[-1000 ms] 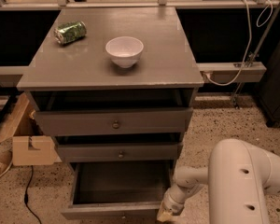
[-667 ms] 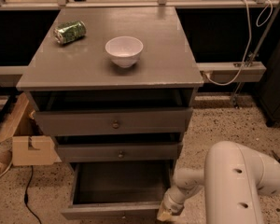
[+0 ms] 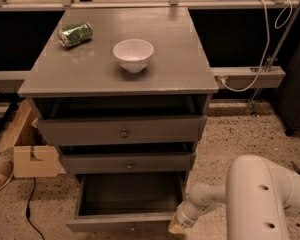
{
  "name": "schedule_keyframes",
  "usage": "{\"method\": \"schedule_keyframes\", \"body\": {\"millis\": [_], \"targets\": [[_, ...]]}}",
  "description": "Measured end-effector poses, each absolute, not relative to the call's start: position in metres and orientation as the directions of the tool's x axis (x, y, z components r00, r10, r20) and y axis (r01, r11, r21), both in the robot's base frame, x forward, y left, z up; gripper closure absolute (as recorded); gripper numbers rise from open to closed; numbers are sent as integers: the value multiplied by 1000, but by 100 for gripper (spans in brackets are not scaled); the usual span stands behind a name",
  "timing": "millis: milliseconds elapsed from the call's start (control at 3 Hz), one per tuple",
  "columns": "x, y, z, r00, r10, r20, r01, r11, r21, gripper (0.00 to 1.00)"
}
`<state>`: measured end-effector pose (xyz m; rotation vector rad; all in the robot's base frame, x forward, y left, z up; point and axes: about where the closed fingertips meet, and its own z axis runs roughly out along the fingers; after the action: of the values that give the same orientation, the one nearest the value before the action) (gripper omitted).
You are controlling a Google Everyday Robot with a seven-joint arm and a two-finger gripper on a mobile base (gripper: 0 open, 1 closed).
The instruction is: Close bottom drawer
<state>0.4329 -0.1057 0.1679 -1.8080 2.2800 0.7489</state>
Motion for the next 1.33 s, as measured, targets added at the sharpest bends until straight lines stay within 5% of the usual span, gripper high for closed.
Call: {"method": "schedule_keyframes", "body": {"millis": [1333], "targets": [[516, -72, 203, -235, -793, -562, -959, 282, 3, 100]]}}
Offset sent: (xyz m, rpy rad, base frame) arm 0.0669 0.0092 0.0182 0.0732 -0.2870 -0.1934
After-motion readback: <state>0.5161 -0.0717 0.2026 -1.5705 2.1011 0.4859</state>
